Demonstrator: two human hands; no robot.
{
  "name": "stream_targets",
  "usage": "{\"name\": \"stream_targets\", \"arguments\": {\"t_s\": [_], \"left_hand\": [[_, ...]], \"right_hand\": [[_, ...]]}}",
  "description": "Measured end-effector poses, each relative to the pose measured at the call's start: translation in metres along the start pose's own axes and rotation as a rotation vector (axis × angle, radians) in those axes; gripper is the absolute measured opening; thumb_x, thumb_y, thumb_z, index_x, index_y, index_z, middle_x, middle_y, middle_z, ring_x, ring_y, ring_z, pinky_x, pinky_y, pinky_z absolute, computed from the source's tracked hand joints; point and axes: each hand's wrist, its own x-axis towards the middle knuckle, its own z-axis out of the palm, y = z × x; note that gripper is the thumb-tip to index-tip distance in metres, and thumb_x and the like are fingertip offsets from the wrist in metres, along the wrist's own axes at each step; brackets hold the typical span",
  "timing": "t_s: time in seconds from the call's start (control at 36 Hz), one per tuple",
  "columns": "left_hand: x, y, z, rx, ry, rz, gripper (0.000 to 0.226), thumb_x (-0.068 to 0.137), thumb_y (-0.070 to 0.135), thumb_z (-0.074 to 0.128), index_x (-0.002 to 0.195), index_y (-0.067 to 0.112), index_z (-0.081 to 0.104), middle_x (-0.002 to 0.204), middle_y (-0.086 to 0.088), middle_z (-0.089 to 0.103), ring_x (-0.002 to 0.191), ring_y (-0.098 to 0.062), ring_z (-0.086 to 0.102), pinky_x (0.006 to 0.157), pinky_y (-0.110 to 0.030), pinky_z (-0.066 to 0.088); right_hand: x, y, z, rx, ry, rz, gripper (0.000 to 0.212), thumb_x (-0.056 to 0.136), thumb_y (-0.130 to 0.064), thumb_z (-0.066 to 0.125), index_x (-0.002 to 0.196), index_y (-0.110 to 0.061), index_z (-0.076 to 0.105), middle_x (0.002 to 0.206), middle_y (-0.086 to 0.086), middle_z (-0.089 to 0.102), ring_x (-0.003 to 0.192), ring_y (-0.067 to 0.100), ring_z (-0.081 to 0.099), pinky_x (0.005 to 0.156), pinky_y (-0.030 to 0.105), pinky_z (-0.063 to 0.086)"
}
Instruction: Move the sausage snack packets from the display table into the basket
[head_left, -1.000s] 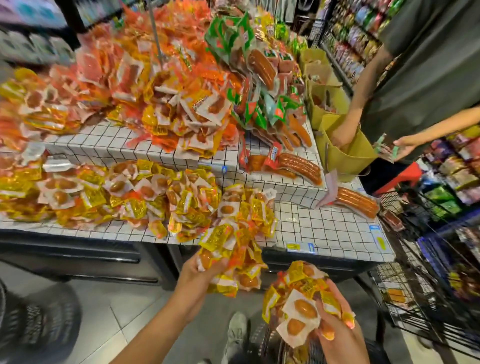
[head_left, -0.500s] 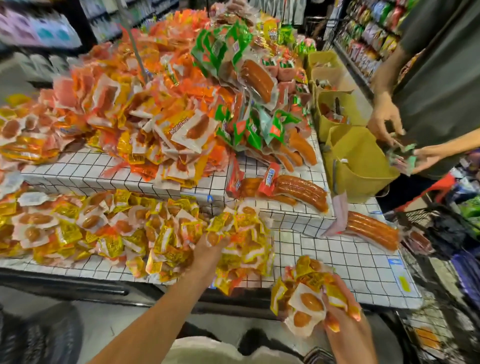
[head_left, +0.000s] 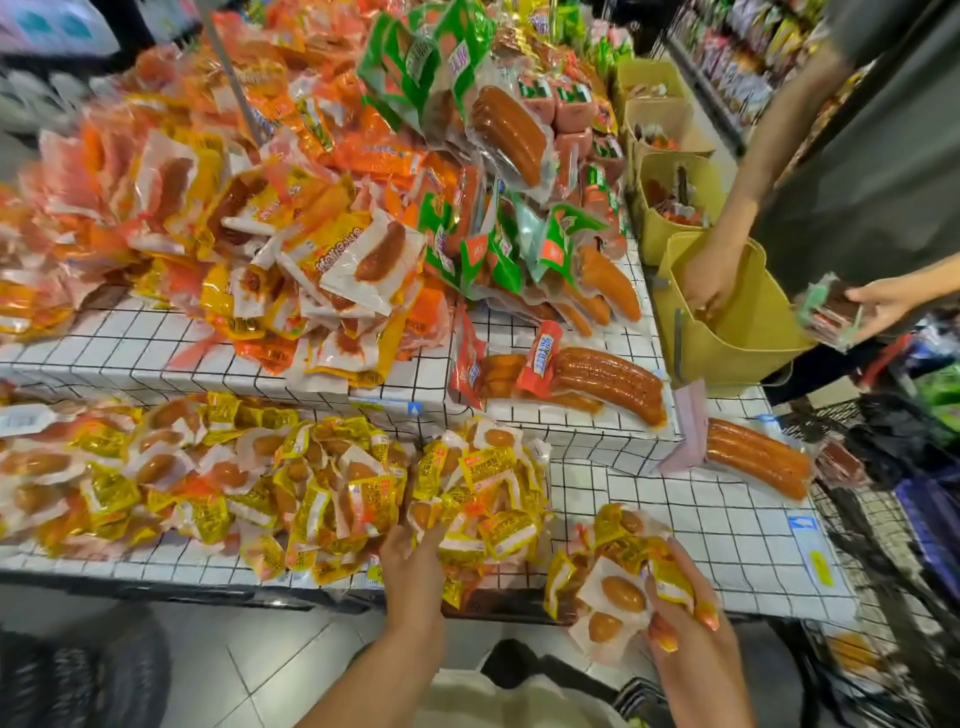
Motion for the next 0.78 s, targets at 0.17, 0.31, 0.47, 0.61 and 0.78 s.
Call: {"name": "stream_targets", "arguments": {"t_s": [0.17, 0.31, 0.47, 0.61, 0.78], "left_hand": [[-0.032, 0.007, -0.021, 0.333, 0.008, 0.401, 0.048, 0.088, 0.018, 0.075, 0.116, 0.051, 0.053, 0.139, 0.008, 0.042, 0.128, -0.012, 0.041, 0.097, -0.036, 0.039], [0.014, 0.011, -0.039, 1.043, 0.016, 0.946, 0.094, 0.076, 0.069, 0.067, 0.155, 0.031, 0.033, 0.169, -0.005, 0.000, 0.155, -0.030, -0.006, 0.121, -0.053, 0.005], [0.075, 0.009, -0.027, 1.464, -0.054, 0.909, 0.109, 0.069, 0.096, 0.040, 0.158, 0.036, 0.025, 0.167, -0.018, -0.011, 0.151, -0.046, -0.017, 0.113, -0.077, 0.006], [0.090, 0.009, -0.012, 1.551, -0.061, 0.905, 0.111, 0.067, 0.093, 0.043, 0.158, 0.031, 0.029, 0.166, -0.023, -0.010, 0.150, -0.051, -0.015, 0.112, -0.076, 0.002], [0.081, 0.009, -0.023, 1.497, 0.011, 1.023, 0.105, 0.073, 0.091, 0.046, 0.157, 0.029, 0.032, 0.168, -0.017, -0.002, 0.153, -0.047, -0.007, 0.115, -0.074, 0.007]], "right_hand": [[0.013, 0.000, 0.008, 0.007, -0.014, -0.005, 0.063, 0.070, -0.001, 0.073, 0.131, -0.019, 0.066, 0.119, 0.015, 0.073, 0.102, 0.028, 0.073, 0.074, 0.035, 0.061], [0.030, -0.005, 0.018, -0.010, 0.009, 0.011, 0.058, 0.080, 0.003, 0.071, 0.131, -0.026, 0.066, 0.115, 0.009, 0.076, 0.107, 0.029, 0.073, 0.084, 0.043, 0.058], [0.054, -0.018, 0.015, 0.067, -0.153, 0.030, 0.054, 0.085, -0.003, 0.069, 0.132, -0.029, 0.066, 0.123, 0.009, 0.073, 0.110, 0.025, 0.072, 0.072, 0.032, 0.063], [0.088, -0.004, 0.013, -0.130, -0.141, -0.011, 0.051, 0.091, -0.007, 0.068, 0.136, -0.030, 0.062, 0.126, 0.003, 0.072, 0.100, 0.011, 0.074, 0.063, 0.019, 0.057], [0.114, 0.038, 0.003, -0.649, 0.014, -0.303, 0.053, 0.085, -0.017, 0.081, 0.131, -0.020, 0.054, 0.121, 0.010, 0.062, 0.102, 0.012, 0.064, 0.085, 0.026, 0.057]]}}
